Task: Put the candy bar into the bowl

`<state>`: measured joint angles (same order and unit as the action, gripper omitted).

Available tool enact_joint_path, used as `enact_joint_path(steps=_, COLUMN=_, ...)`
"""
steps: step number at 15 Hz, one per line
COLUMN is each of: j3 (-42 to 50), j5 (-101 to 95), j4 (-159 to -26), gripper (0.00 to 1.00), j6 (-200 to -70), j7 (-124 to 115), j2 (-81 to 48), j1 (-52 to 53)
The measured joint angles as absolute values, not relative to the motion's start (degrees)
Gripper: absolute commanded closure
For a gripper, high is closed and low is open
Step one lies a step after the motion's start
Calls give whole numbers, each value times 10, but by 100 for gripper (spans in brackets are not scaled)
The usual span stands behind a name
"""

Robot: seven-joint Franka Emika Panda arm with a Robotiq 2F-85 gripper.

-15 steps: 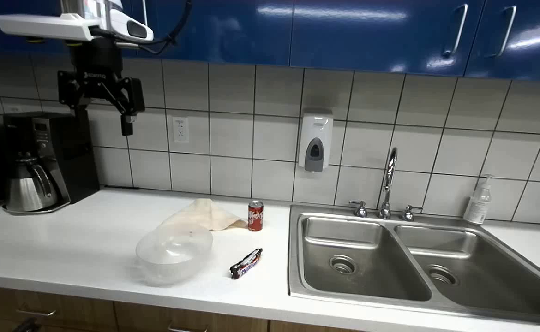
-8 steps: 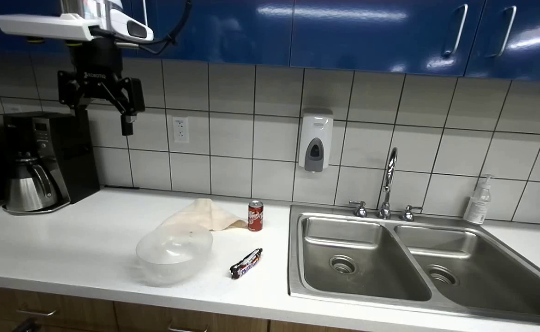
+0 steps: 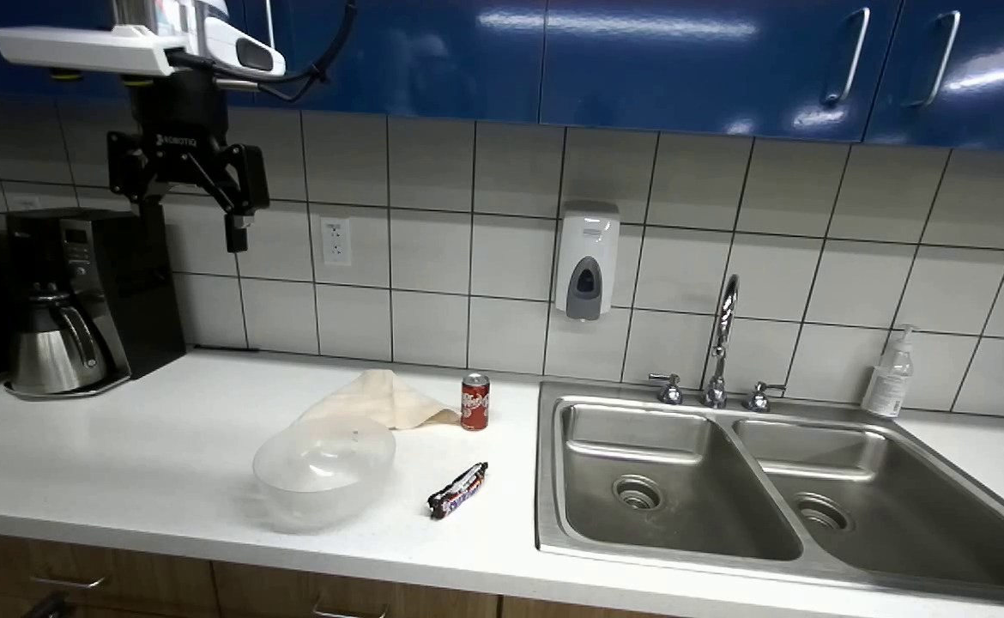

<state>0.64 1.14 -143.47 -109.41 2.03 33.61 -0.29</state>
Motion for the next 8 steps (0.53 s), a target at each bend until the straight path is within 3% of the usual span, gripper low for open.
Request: enact_joint_path(steps=8, j3=8, j5=11, j4=-1437, gripper=0, j6=-1124, j7=-19, j2=307, j1=-16)
